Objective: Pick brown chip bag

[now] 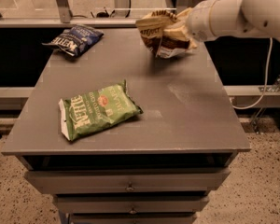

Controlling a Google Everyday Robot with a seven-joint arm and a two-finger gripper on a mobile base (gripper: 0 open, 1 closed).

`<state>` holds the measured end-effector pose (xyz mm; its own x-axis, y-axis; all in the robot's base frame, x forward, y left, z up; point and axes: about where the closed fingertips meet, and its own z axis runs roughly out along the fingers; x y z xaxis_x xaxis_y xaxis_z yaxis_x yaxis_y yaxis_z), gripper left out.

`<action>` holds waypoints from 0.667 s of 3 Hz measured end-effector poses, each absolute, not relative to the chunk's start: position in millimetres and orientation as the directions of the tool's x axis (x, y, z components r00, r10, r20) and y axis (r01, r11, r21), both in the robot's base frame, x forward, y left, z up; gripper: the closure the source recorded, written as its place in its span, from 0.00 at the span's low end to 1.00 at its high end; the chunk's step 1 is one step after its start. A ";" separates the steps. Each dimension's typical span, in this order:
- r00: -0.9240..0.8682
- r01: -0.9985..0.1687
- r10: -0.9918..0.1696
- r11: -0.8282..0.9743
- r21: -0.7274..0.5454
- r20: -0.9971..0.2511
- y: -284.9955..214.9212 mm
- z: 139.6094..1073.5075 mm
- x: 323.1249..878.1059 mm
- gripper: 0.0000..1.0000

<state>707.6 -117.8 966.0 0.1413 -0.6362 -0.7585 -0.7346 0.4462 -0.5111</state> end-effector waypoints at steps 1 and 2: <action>0.233 -0.710 -0.609 0.426 -0.560 -0.758 -89.3 979.5 698.0 1.00; 0.302 -0.663 -0.595 0.431 -0.613 -0.745 -58.5 980.9 697.7 1.00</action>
Offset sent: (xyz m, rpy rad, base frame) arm -0.0080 0.0769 0.0183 0.0625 -0.2469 0.0439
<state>697.7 -58.5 980.9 0.3015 -0.5950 -0.7450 -0.6625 0.4311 -0.6125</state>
